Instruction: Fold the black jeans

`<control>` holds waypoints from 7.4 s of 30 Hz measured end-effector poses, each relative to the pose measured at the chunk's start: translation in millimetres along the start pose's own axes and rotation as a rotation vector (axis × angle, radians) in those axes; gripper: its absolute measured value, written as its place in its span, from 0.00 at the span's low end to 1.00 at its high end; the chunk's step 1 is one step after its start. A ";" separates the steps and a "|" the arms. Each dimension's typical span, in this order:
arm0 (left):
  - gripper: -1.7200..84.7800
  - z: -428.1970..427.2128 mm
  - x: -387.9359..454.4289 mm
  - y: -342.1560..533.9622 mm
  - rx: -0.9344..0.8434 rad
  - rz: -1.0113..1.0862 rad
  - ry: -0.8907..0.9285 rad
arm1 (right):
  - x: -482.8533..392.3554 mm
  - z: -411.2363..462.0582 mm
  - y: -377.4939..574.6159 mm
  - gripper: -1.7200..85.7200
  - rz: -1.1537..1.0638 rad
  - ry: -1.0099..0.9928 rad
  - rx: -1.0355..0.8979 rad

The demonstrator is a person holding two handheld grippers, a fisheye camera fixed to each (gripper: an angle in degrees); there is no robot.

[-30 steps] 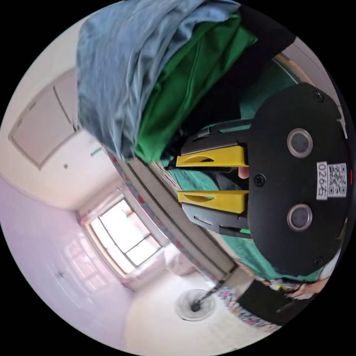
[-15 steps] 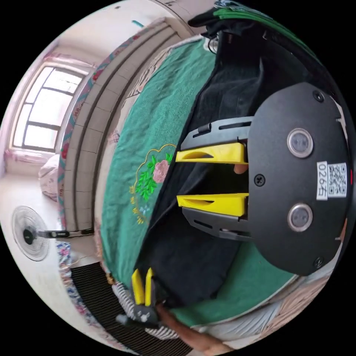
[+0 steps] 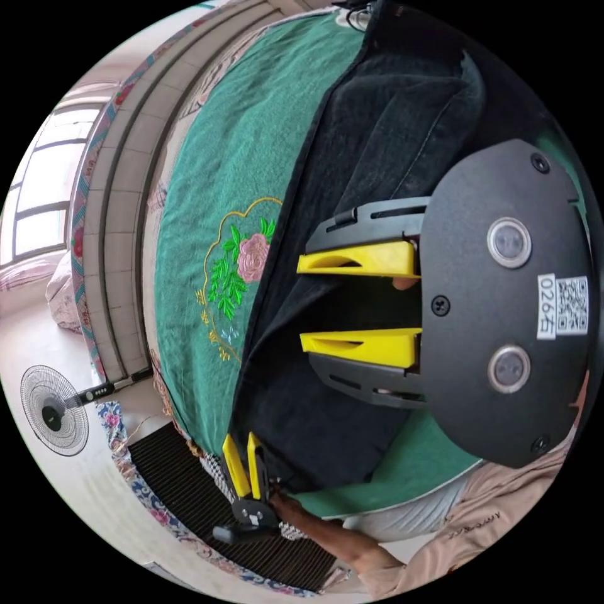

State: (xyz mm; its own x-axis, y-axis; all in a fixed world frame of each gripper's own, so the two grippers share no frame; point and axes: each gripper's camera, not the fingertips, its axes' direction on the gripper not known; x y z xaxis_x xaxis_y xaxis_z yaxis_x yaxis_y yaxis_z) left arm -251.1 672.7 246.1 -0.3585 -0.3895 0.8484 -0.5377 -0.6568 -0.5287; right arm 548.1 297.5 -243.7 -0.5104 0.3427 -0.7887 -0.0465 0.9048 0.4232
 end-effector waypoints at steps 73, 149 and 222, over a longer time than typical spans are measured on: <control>0.01 106.8 -241.7 249.7 -0.041 -0.807 0.423 | -92.4 44.5 -15.2 0.01 -0.671 0.167 -0.499; 0.01 278.9 -20.9 359.3 -0.303 -0.844 0.168 | 114.1 -221.9 -1.1 0.01 0.717 0.218 -0.077; 0.02 236.5 53.2 640.9 -0.106 -1.088 0.805 | 181.4 -516.8 84.2 0.10 1.002 -0.080 0.068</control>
State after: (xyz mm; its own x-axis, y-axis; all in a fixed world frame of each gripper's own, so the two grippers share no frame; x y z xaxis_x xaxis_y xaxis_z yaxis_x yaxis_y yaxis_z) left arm -434.2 78.4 -41.5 -0.0413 0.7967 0.6029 -0.8748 -0.3203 0.3634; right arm 7.9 305.3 -120.7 -0.2281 0.9672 -0.1116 0.4227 0.2016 0.8835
